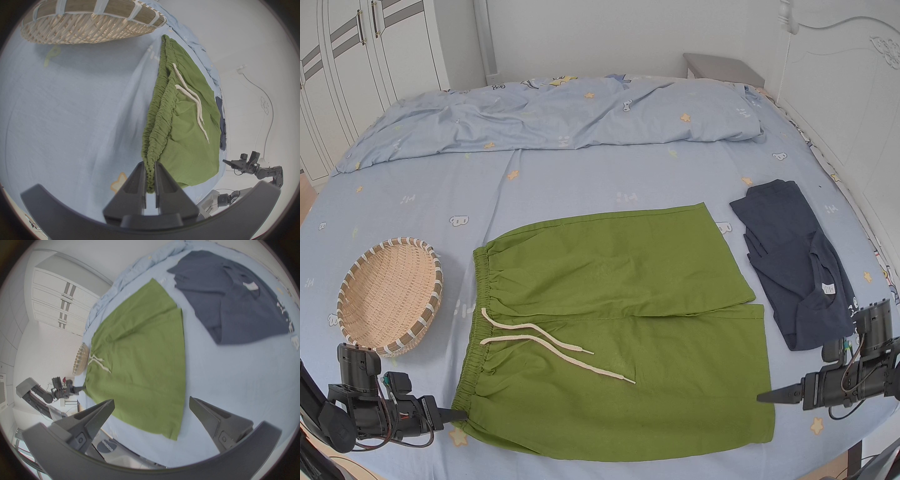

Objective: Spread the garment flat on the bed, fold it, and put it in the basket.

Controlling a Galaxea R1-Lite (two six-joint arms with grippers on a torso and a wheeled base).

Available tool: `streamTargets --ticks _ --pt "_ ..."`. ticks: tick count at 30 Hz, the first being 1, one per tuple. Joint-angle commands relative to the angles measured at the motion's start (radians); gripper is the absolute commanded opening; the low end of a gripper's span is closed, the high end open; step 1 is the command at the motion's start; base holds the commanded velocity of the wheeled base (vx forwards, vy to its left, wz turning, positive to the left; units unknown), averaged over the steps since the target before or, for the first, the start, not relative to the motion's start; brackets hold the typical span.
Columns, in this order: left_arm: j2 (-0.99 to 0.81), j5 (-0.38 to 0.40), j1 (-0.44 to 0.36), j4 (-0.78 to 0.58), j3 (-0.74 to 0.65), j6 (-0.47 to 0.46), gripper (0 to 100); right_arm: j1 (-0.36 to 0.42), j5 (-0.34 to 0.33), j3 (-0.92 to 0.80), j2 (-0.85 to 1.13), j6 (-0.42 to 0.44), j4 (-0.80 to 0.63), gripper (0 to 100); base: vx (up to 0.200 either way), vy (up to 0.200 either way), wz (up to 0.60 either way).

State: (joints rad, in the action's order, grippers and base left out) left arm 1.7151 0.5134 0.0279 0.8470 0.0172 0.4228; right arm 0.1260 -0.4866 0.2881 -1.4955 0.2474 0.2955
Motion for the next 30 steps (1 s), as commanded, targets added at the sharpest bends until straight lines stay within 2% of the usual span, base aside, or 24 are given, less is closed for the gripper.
streamTargets --ticks 1,6,9,13,17,23,30 --pt "-0.003 -0.001 0.004 0.001 -0.010 -0.001 0 0.003 -0.038 -0.078 -0.043 -0.030 -0.001 100 0.000 0.000 0.00" --pt "-0.006 -0.001 0.001 0.001 -0.006 -0.001 0 -0.006 -0.110 -0.138 -0.074 -0.059 -0.001 100 0.000 0.000 0.00" --pt "-0.006 -0.001 0.001 0.003 -0.003 -0.001 0 -0.005 -0.127 -0.158 -0.107 -0.083 0.001 100 0.000 0.000 0.00" --pt "-0.009 -0.001 0.000 0.001 -0.002 0.001 0 0.001 -0.136 -0.170 -0.206 -0.158 0.011 100 0.000 0.000 0.00" --pt "-0.009 -0.001 0.000 0.003 0.000 0.001 0 0.004 -0.141 -0.167 -0.259 -0.160 0.053 100 0.000 0.000 0.00" --pt "-0.009 -0.001 0.001 0.003 0.000 -0.001 0 0.000 -0.193 -0.168 -0.324 -0.155 0.154 100 0.000 0.000 0.00" --pt "-0.005 -0.001 0.001 0.003 0.001 0.001 0 -0.003 -0.198 -0.168 -0.370 -0.155 0.229 100 0.000 0.000 0.00"
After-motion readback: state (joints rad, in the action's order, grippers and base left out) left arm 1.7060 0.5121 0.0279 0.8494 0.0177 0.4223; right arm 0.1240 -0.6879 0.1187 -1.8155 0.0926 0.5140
